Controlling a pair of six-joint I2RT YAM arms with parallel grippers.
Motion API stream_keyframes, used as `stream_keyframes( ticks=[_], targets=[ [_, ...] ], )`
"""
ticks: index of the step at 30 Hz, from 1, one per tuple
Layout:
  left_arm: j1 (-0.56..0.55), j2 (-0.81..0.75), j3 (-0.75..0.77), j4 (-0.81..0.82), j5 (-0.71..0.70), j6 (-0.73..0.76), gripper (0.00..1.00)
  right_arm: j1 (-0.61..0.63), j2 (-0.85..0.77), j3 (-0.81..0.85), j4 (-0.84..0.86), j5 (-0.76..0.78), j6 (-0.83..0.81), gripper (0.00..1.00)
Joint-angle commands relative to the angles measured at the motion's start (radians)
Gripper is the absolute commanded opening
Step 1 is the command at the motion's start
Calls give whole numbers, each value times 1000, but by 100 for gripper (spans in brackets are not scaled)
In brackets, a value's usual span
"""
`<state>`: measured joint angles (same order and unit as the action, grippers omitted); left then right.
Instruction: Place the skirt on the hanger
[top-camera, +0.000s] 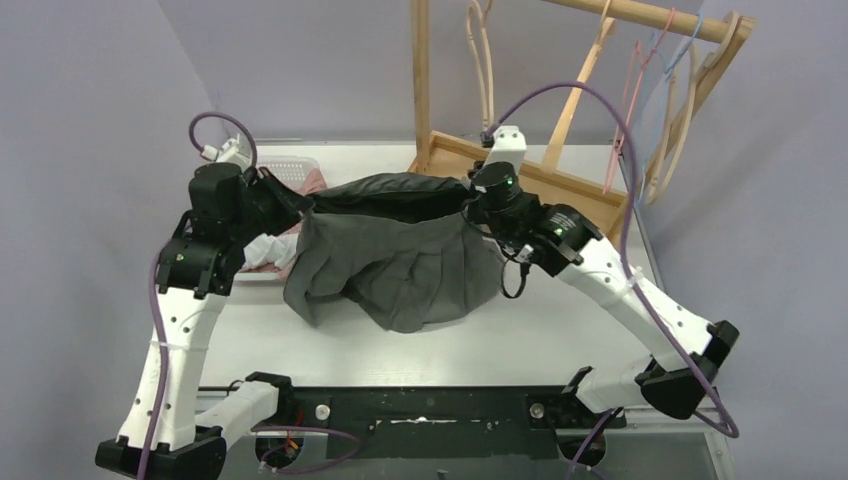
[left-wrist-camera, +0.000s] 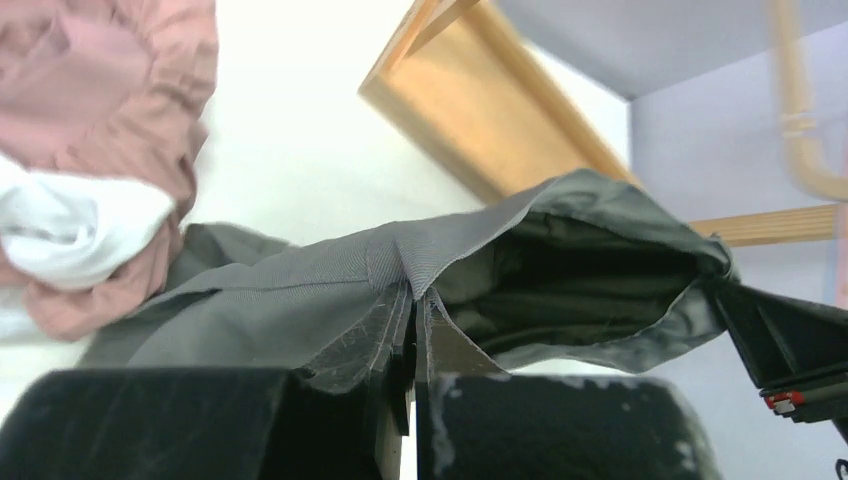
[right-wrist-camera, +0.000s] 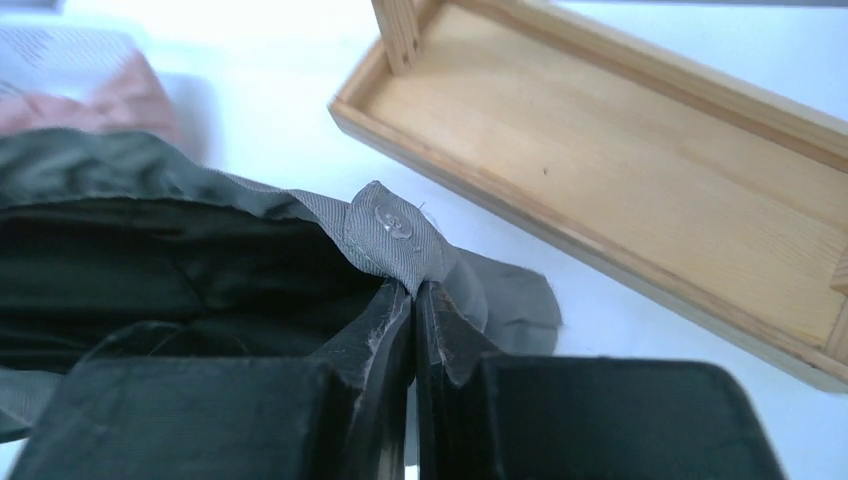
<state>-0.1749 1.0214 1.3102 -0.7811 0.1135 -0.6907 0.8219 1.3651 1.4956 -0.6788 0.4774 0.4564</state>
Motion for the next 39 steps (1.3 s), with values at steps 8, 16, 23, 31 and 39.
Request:
stream_keyframes(
  ticks=[8,16,23,31,39],
  targets=[
    [3,15,397,-7,161,-31,0,21,-187,241,-239,44,193,0],
    [4,-66,-61,210,399,-114,0,20,-233,99,-313,84,256,0],
    [-3,-46,-474,312,328,-100,0,21,-250,-373,-153,89,362,0],
    [-11,24,-468,309,330,-66,9,20,-304,-421,-59,71,310,23],
    [-5,-1,-452,251,276,-7,36,20,-423,-370,92,-254,7,73]
  ],
)
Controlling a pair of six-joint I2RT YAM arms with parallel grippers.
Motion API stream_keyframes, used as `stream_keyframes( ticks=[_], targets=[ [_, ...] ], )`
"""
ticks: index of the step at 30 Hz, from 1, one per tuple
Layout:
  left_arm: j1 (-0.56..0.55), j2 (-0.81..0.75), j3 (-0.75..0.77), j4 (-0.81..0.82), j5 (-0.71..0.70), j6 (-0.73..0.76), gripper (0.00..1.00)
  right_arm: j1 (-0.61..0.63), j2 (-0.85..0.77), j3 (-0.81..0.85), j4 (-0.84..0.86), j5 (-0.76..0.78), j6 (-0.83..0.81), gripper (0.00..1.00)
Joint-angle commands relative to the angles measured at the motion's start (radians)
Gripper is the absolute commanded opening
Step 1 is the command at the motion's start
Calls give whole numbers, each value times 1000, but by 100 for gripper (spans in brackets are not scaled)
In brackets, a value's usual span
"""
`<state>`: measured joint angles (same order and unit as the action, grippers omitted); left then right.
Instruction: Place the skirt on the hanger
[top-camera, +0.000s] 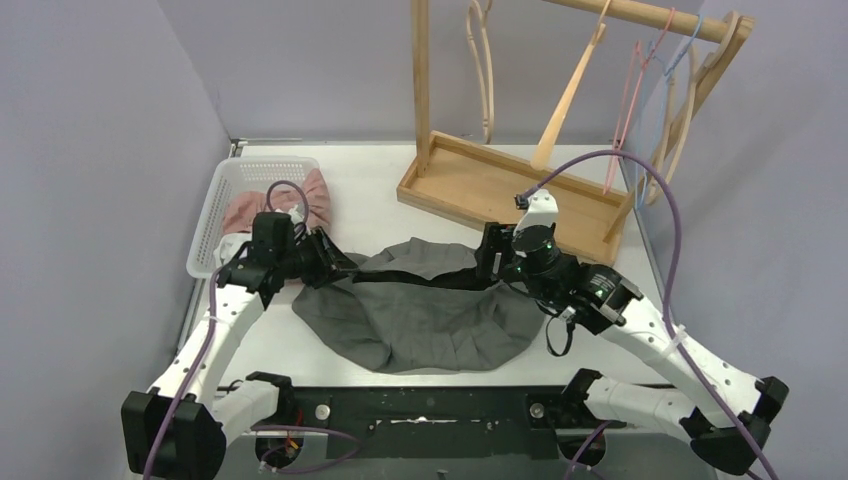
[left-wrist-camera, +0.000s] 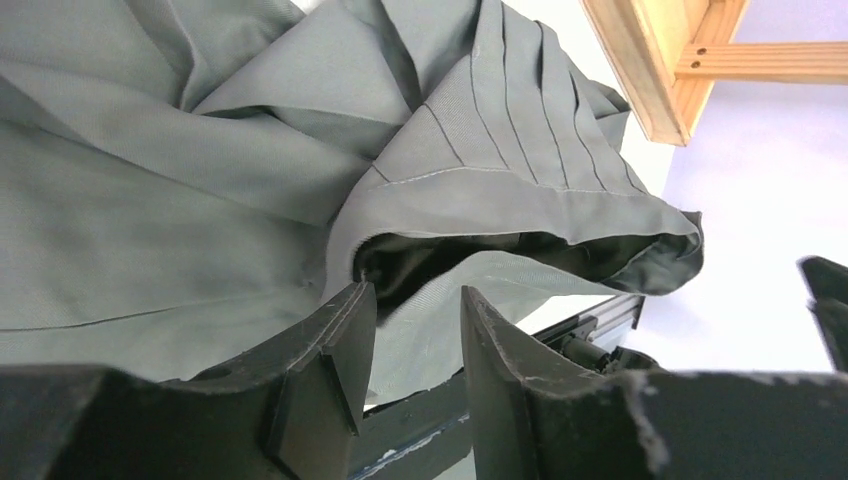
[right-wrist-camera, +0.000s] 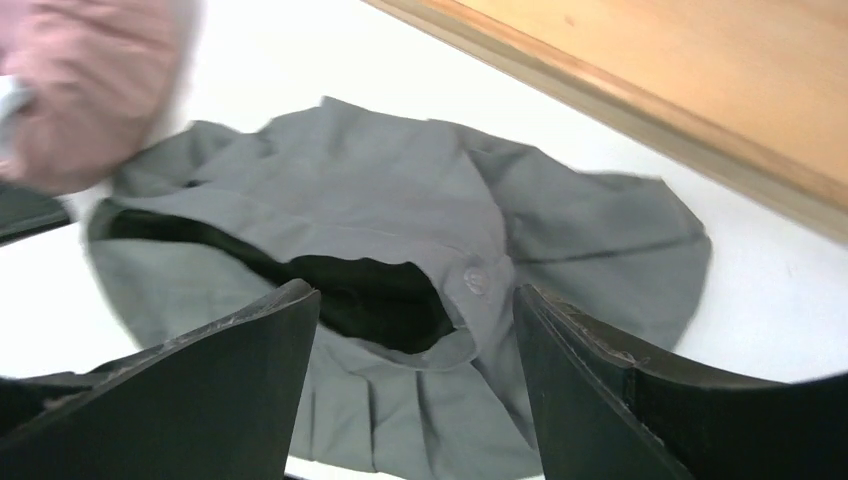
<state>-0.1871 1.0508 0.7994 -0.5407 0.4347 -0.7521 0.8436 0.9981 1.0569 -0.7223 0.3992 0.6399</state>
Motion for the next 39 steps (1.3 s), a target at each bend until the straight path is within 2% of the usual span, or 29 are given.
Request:
stream_keyframes(
  ticks=[1,5,8,14,18,24,30,34,39],
  targets=[
    [9,-34,74,-8,-65,69,38,-2,-60,90,143,-208,-199,73],
    [16,-50,147,-50,-127,101,47,-2,-19,268,150,-262,-241,74],
    [17,-66,198,-49,-145,108,51,-2,37,420,149,-233,-256,76],
    [20,-97,288,-35,-167,119,54,-28,192,755,73,83,-206,88],
    [21,-106,347,-25,-164,118,56,-136,310,914,24,144,-151,90],
    [22,-115,358,38,-126,78,60,-318,444,1037,46,-37,-170,90],
    [21,-102,337,89,-97,46,60,-349,554,1130,47,-159,-271,92],
    [21,-87,340,96,-100,46,60,-351,613,1160,5,-162,-290,92],
    [21,-69,340,104,-109,56,61,-351,652,1166,-32,-84,-286,91]
  ],
)
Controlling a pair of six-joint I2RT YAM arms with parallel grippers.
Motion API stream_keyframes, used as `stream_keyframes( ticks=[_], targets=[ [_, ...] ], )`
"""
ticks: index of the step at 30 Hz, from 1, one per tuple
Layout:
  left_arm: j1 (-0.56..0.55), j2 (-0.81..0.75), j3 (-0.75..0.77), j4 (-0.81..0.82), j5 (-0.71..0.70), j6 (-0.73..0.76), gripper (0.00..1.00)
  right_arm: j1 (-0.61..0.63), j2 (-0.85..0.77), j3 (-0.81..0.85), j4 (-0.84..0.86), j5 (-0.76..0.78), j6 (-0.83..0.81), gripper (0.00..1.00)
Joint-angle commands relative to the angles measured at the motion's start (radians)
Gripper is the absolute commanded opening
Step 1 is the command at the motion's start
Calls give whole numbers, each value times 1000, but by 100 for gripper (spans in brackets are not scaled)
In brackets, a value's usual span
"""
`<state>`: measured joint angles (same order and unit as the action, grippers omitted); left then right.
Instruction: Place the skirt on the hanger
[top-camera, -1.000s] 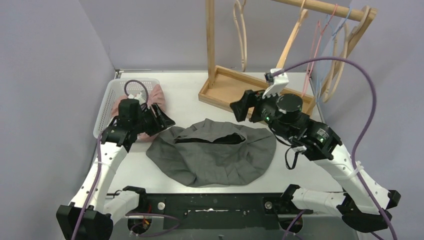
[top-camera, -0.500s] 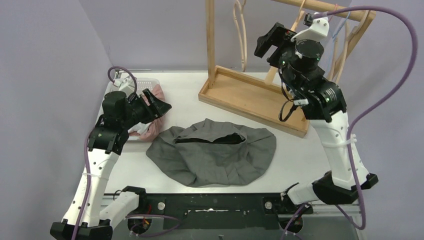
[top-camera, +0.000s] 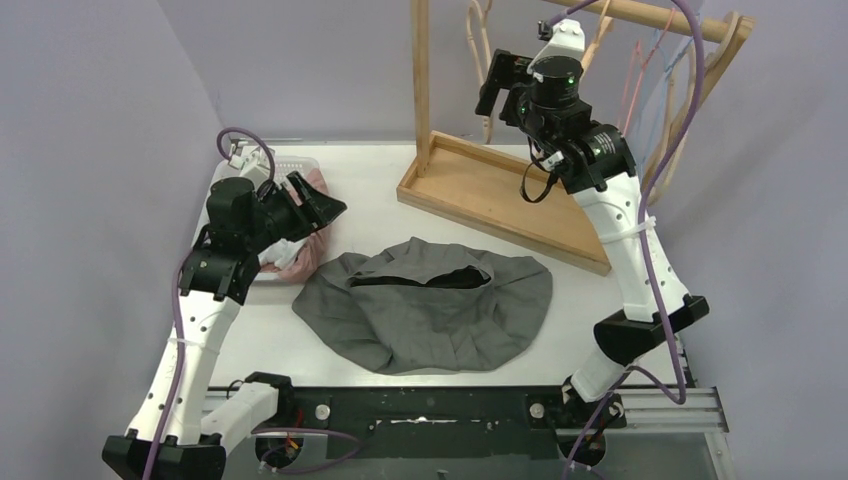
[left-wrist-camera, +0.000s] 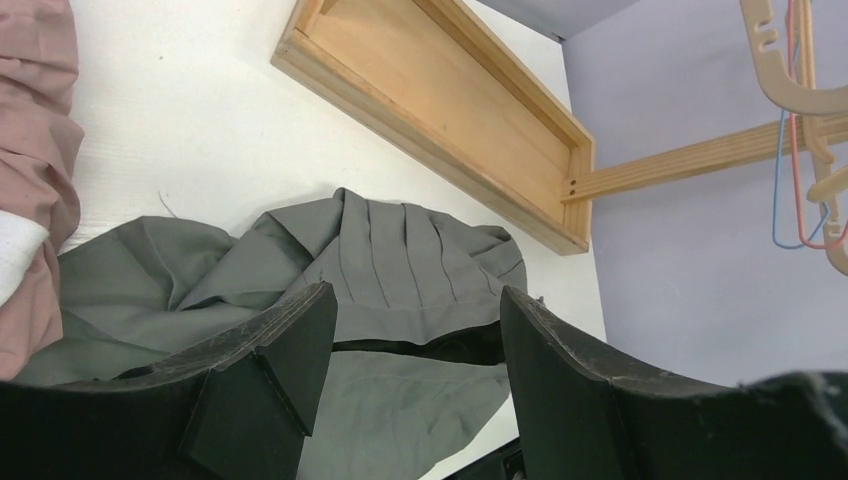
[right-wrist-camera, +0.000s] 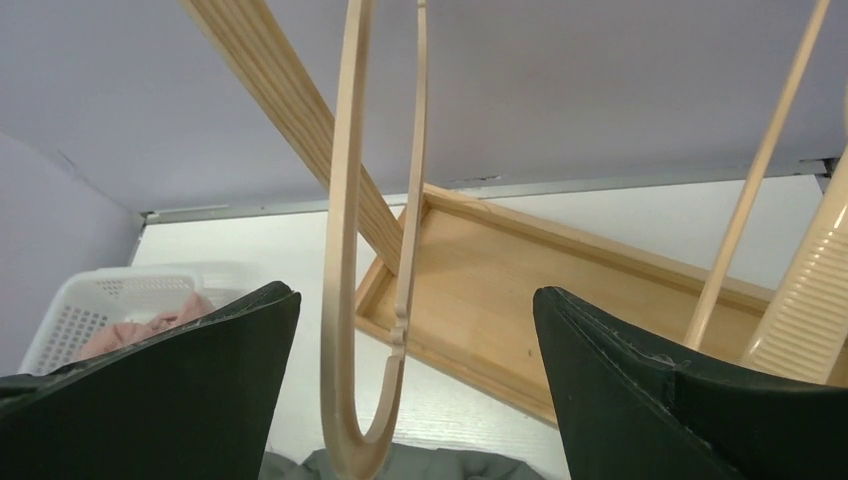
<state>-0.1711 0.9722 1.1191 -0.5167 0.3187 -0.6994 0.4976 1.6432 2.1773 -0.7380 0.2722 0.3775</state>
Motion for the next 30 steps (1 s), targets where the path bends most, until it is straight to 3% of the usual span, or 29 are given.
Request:
stream_keyframes(
  ticks=[1,4,8,18,20,30],
  targets=[
    [5,15,19,80,7,5,61,-5,13,45,-18,45,-27,89],
    [6,25,16,81,2,11,61,-4,41,53,-29,42,-40,78],
    [7,35,18,81,-6,23,61,0,71,73,-52,78,-64,52],
    [9,70,60,59,-36,62,61,78,47,88,15,231,-210,5],
    [10,76,73,55,-38,69,61,99,29,88,39,244,-236,0],
    [19,83,92,59,-38,74,63,122,-113,-21,144,188,-267,0]
  ],
)
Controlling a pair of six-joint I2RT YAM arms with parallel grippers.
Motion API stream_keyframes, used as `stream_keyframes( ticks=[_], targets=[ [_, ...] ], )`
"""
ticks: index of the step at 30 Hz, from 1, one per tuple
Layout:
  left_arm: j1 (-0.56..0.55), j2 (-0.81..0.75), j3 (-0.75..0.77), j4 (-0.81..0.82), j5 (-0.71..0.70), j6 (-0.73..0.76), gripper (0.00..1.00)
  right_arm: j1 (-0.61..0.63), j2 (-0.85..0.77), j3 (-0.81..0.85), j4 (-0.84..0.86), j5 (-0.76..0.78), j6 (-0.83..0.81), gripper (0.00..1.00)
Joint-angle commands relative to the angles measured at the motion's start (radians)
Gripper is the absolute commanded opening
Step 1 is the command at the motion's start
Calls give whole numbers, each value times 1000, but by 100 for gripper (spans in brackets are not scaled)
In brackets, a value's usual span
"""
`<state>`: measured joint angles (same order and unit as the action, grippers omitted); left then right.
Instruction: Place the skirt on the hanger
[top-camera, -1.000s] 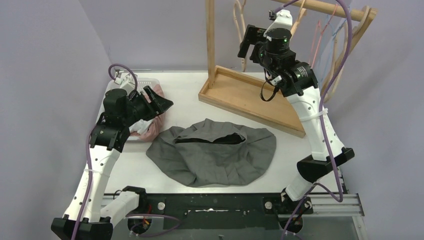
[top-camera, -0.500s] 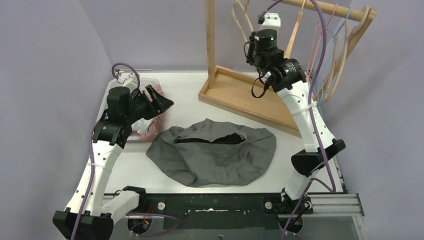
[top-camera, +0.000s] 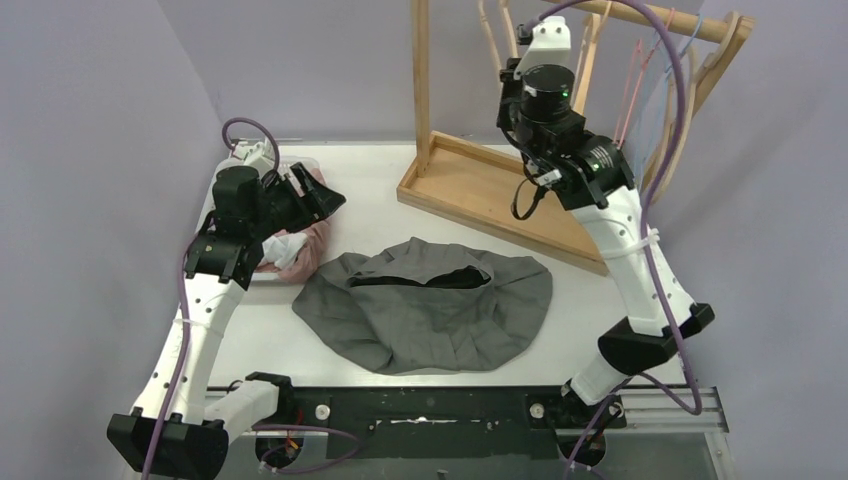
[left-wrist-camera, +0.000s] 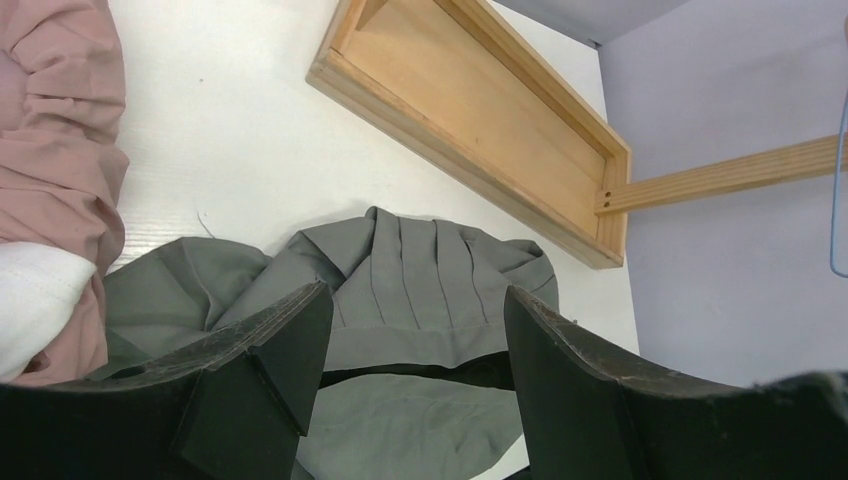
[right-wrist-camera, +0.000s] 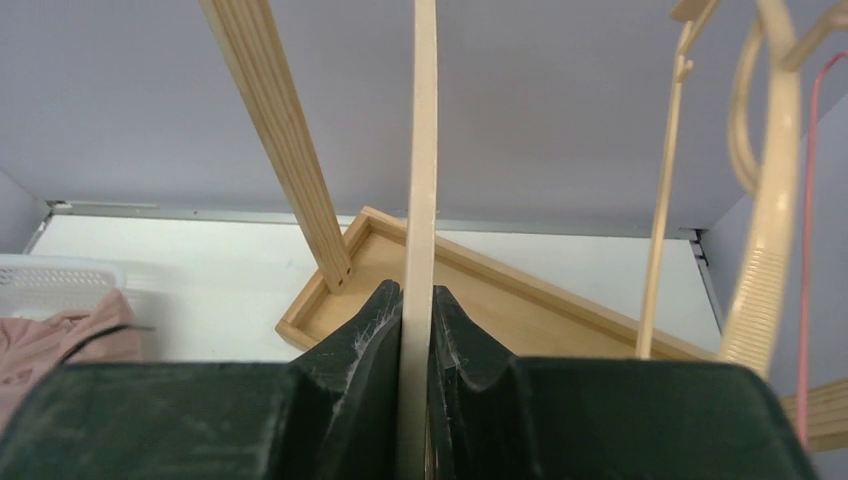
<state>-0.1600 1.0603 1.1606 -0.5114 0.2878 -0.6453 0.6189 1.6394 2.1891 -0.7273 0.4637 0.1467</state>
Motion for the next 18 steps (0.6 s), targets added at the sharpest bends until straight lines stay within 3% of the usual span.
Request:
stream_keyframes(
  ticks=[1,8,12,18],
  targets=[
    [9,-4,51,57,-7,19,64,1,-127,-56,147,-13,-39,0],
    [14,3,70,67,-7,19,73,-2,-221,-201,202,-84,-58,0],
    [16,-1,81,80,-12,44,85,-3,-283,-309,182,-150,-52,0],
    [17,-13,114,133,-1,119,86,-7,-455,-582,217,-365,-68,0]
  ],
)
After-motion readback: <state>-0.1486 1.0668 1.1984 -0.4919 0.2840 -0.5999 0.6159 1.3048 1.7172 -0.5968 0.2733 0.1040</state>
